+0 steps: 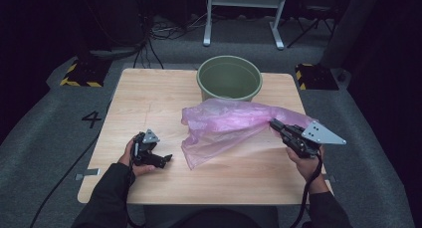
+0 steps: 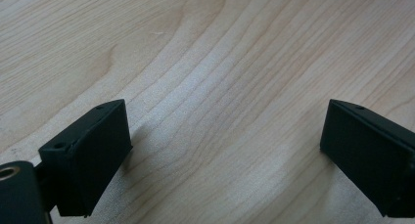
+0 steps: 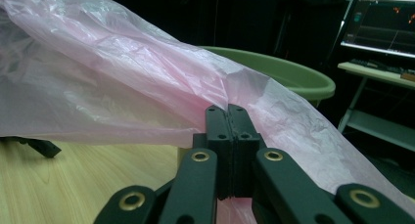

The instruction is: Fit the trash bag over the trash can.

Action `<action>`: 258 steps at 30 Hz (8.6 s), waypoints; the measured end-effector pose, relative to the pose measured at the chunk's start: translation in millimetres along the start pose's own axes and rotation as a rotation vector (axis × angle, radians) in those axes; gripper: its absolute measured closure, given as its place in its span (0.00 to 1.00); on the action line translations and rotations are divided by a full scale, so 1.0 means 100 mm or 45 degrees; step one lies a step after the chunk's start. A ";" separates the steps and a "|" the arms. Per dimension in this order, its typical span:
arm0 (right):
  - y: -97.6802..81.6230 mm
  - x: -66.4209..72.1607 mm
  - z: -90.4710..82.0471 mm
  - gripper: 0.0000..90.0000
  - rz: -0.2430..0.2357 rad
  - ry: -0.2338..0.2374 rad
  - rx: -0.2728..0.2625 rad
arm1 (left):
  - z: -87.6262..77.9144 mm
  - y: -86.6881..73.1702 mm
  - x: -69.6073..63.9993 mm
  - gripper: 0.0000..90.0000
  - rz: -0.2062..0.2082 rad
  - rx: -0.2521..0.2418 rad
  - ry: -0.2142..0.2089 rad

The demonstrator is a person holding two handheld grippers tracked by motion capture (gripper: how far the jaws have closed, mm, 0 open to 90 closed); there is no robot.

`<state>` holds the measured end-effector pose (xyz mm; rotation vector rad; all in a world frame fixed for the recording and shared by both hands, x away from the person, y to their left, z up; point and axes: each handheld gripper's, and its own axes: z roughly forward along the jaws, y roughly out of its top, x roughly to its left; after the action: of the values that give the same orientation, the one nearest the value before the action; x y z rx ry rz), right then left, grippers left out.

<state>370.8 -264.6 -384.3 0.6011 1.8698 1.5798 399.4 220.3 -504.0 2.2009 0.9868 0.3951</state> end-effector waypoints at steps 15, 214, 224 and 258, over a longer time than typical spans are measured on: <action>0.20 -0.15 0.09 1.00 0.013 -0.066 -0.054 | -0.02 0.07 0.00 0.18 0.036 0.017 0.025; 0.86 -0.07 1.09 0.99 -0.353 -0.228 0.516 | 0.08 2.74 -0.89 0.99 0.579 -0.273 -0.171; 0.83 -0.04 1.16 0.99 -0.360 -0.217 0.530 | -0.18 2.62 -0.75 0.63 0.521 -0.397 -0.200; 0.89 0.07 0.99 0.81 -0.351 -0.154 0.421 | 0.11 2.77 -0.86 1.00 0.523 -0.340 -0.032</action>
<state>431.5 -173.4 -308.3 0.5372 2.0364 1.0461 496.6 18.5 -319.9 2.1454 0.4308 0.6437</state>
